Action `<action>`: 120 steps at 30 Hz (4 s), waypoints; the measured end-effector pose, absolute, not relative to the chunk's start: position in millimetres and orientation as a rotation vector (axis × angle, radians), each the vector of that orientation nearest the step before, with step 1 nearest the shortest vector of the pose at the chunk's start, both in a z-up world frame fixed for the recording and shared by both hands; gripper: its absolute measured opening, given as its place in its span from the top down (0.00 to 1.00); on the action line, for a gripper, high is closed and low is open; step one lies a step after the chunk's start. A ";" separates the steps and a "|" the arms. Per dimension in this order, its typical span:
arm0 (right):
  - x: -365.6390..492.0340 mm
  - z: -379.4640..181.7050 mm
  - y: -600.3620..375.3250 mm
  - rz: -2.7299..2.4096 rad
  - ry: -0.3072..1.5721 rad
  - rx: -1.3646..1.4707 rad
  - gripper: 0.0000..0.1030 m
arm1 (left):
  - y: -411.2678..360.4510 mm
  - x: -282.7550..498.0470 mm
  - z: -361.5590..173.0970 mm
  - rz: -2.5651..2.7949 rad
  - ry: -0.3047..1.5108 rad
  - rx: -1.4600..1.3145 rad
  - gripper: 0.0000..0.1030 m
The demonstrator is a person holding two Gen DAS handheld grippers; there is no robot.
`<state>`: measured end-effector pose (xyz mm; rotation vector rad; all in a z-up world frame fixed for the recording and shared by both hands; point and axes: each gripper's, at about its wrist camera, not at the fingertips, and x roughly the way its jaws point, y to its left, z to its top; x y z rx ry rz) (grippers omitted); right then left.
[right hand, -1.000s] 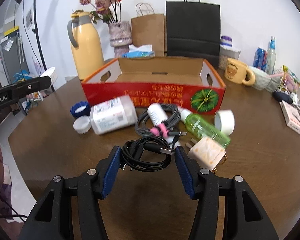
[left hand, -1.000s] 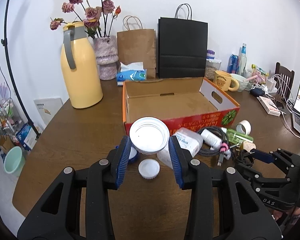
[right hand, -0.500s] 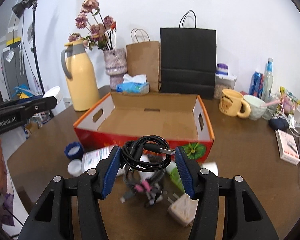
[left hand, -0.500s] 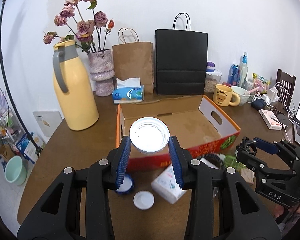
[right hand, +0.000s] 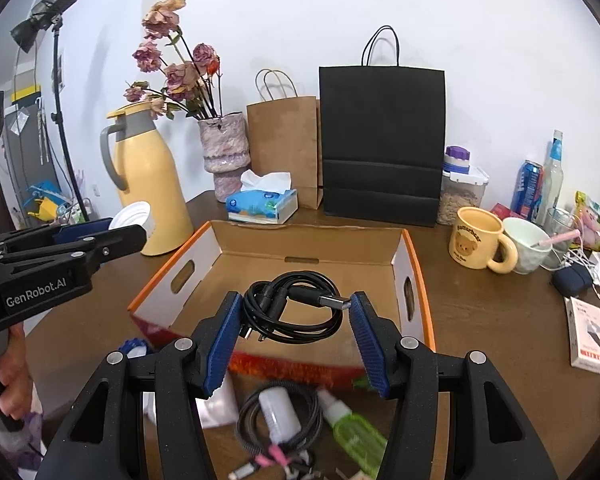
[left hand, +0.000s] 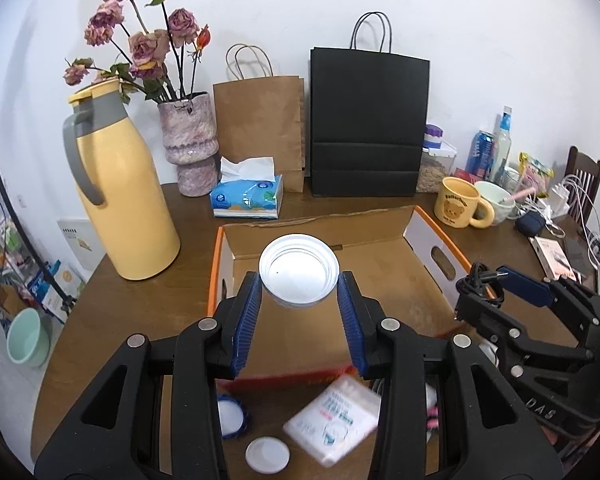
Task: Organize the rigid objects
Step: 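Lower the white cap and black cable into the cardboard box and open both grippers, then withdraw both grippers from the box back over the table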
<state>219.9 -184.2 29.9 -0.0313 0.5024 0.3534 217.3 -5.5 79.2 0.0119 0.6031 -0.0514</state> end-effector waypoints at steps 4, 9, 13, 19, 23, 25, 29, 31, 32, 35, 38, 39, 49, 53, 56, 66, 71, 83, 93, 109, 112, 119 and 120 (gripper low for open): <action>245.9 29.3 -178.5 0.344 0.524 -0.036 0.42 | -4.2 239.4 71.7 -0.022 0.622 -0.002 0.66; 282.3 16.5 -170.4 0.303 0.603 -0.042 0.42 | 0.7 269.4 51.8 0.035 0.681 -0.005 0.66; 300.1 8.3 -168.9 0.279 0.630 -0.043 0.42 | 5.1 284.9 33.8 0.052 0.727 -0.011 0.66; 310.9 -2.8 -171.4 0.272 0.652 -0.048 0.42 | 8.6 298.6 16.9 0.052 0.772 -0.011 0.66; 317.5 -9.8 -171.0 0.267 0.678 -0.056 0.42 | 10.5 302.3 12.3 0.057 0.784 -0.010 0.66; 320.2 -13.5 -170.7 0.256 0.690 -0.062 0.42 | 11.0 303.5 10.7 0.061 0.788 -0.010 0.65; 322.6 -15.8 -172.5 0.238 0.702 -0.061 0.37 | 12.3 305.7 7.0 0.064 0.796 -0.011 0.64; 324.1 -16.1 -176.3 0.219 0.704 -0.052 0.16 | 13.7 306.6 6.4 0.063 0.796 -0.017 0.49; 324.4 -16.0 -177.9 0.213 0.703 -0.048 0.09 | 14.5 306.6 6.6 0.068 0.793 -0.020 0.30; 326.2 -15.3 -182.6 0.210 0.705 -0.032 0.01 | 16.4 303.8 10.9 0.093 0.754 -0.021 0.04; 326.1 -14.7 -183.5 0.208 0.700 -0.028 0.00 | 17.4 302.6 13.8 0.096 0.731 -0.028 0.00; 325.9 -14.6 -183.0 0.210 0.698 -0.028 0.00 | 17.4 302.7 13.6 0.095 0.733 -0.028 0.00; 323.7 -14.1 -180.9 0.219 0.691 -0.033 0.00 | 17.4 300.8 14.0 0.095 0.722 -0.029 0.00; 321.3 -12.1 -180.0 0.219 0.682 -0.040 0.00 | 17.6 296.4 17.2 0.086 0.707 -0.035 0.00; 316.8 -8.6 -179.9 0.219 0.667 -0.043 0.00 | 18.2 291.8 21.6 0.083 0.689 -0.041 0.00; 285.9 7.5 -188.1 0.224 0.593 -0.049 0.00 | 9.1 267.1 41.8 0.074 0.624 -0.010 0.00; 264.7 16.8 -196.9 0.227 0.552 -0.049 0.00 | 7.2 247.0 53.0 0.073 0.585 0.006 0.00; 198.3 29.5 -212.3 0.228 0.478 -0.060 0.00 | 13.1 189.8 64.5 0.060 0.552 0.015 0.00; 147.9 25.9 -220.1 0.232 0.457 -0.086 0.00 | 20.1 142.3 56.1 0.060 0.538 0.011 0.00; 106.8 -14.6 -239.9 0.212 0.518 -0.111 0.00 | 43.5 96.1 25.9 0.061 0.561 0.004 0.00; 106.6 -29.4 -244.7 0.212 0.554 -0.119 0.00 | 52.0 94.6 19.1 0.064 0.576 -0.014 0.00; 116.4 -55.2 -249.0 0.204 0.636 -0.131 0.00 | 61.1 95.6 1.2 0.070 0.614 -0.031 0.00; 118.5 -57.9 -248.9 0.206 0.645 -0.131 0.00 | 60.9 96.1 -1.2 0.067 0.620 -0.029 0.00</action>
